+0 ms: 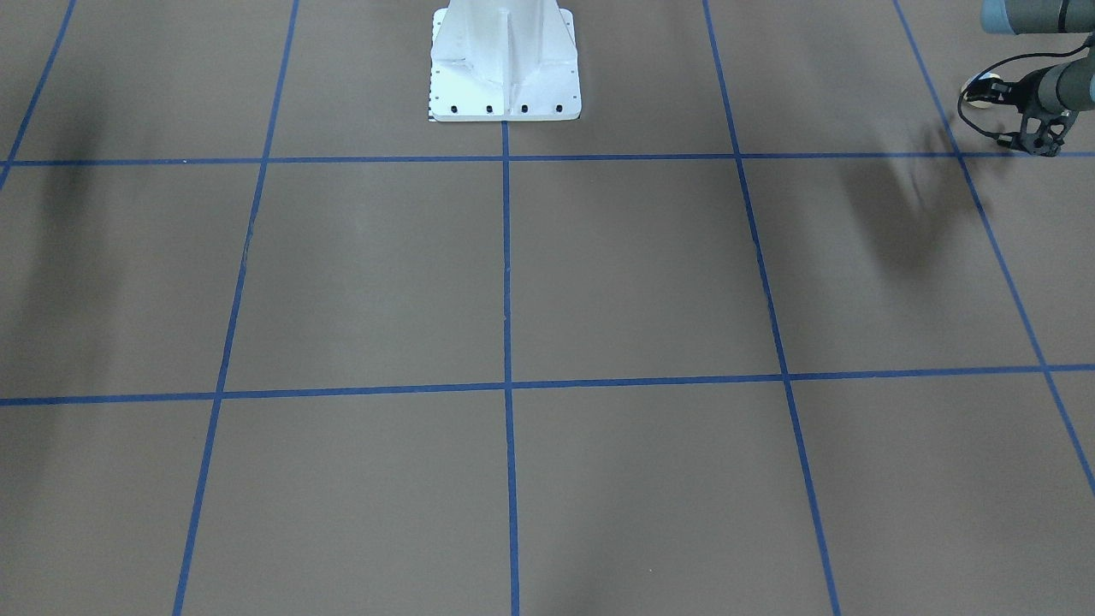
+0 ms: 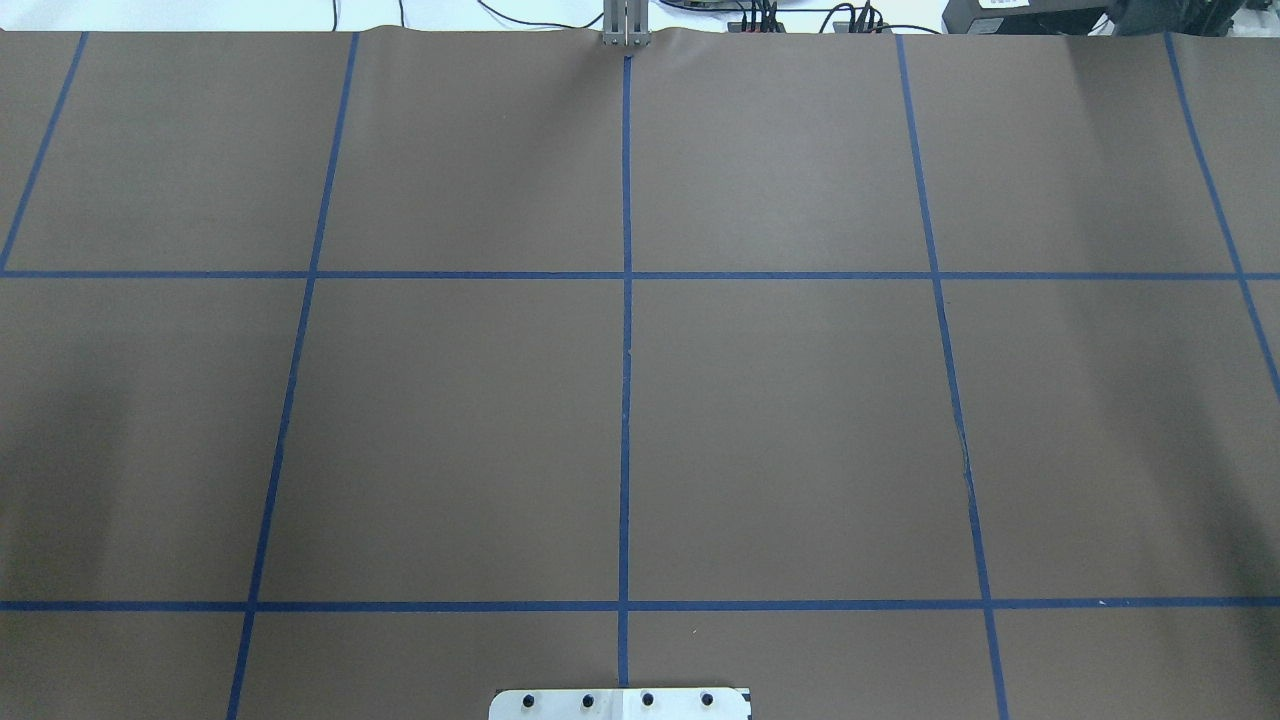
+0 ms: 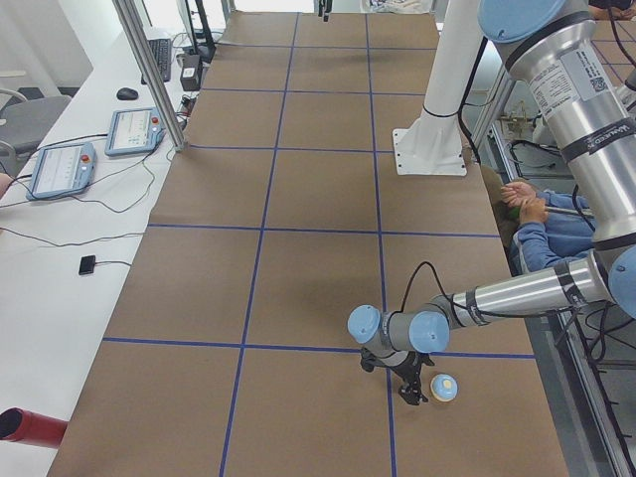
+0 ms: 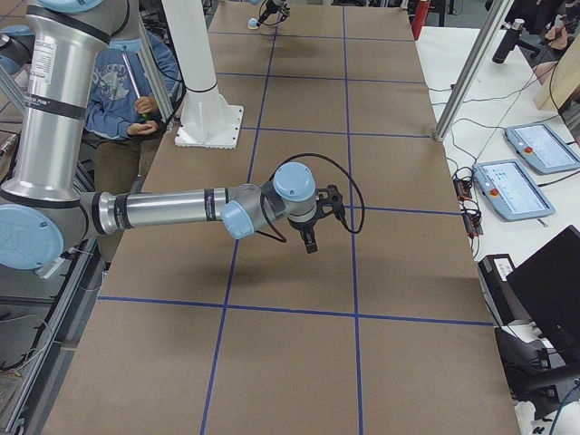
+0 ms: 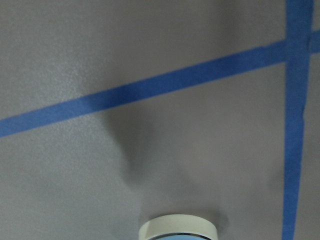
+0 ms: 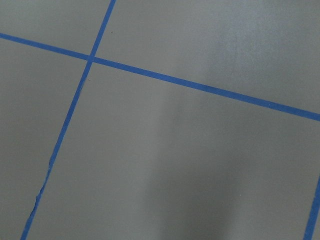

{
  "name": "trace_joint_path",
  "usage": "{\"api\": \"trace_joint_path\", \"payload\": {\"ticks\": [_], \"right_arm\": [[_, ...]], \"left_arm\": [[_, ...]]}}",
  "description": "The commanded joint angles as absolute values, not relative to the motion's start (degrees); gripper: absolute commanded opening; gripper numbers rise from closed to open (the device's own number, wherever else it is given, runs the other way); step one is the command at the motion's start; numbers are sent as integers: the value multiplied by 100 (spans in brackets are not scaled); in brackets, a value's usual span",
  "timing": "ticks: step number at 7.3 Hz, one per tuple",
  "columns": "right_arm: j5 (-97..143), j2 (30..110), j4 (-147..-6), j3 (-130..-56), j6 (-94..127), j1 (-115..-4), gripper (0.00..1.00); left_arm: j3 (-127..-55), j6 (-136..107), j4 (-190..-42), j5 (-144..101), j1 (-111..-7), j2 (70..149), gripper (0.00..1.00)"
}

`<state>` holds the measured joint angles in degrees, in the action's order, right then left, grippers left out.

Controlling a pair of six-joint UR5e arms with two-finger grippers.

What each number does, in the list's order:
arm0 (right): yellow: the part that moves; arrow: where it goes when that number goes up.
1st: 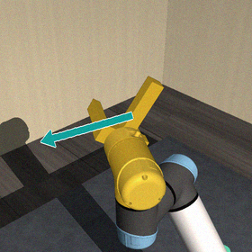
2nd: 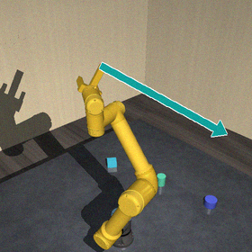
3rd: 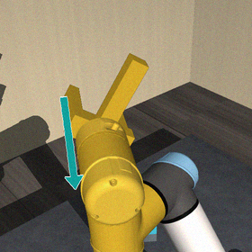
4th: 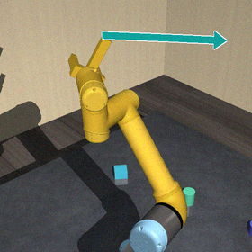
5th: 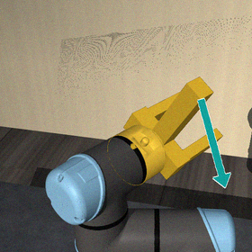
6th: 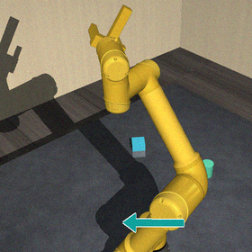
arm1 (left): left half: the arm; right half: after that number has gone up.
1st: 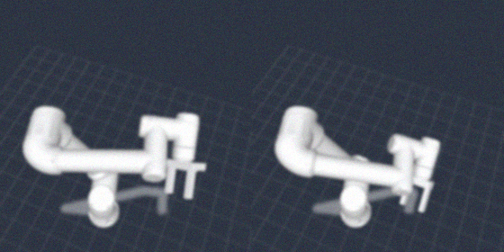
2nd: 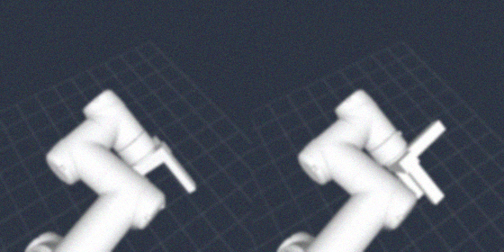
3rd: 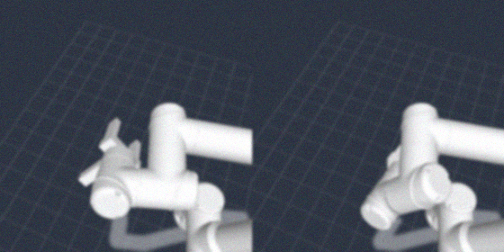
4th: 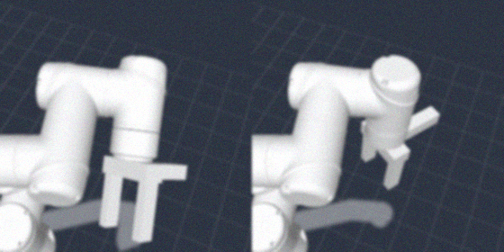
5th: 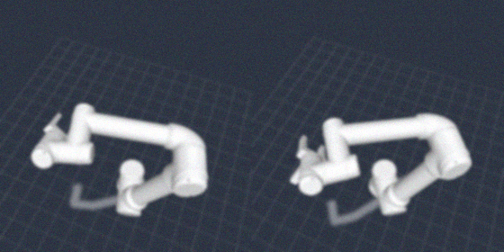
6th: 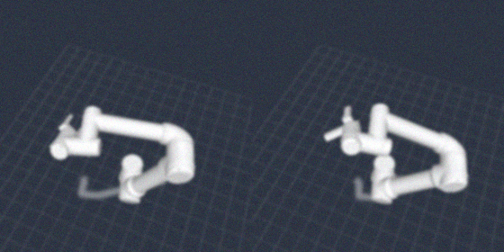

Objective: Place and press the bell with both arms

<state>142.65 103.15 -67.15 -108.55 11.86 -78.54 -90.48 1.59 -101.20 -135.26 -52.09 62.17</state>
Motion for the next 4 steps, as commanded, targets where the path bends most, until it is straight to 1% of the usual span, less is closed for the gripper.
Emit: {"api": "trace_joint_path", "payload": {"ticks": [1,4], "right_arm": [[14265,10371,-6715,-10889,1187,-7857,100],[14265,10371,-6715,-10907,1187,-7849,100]], "left_arm": [[-9009,-217,-10143,-13832,-4985,6231,100],[-8912,-229,-10143,-13843,-4861,6153,100]]}}
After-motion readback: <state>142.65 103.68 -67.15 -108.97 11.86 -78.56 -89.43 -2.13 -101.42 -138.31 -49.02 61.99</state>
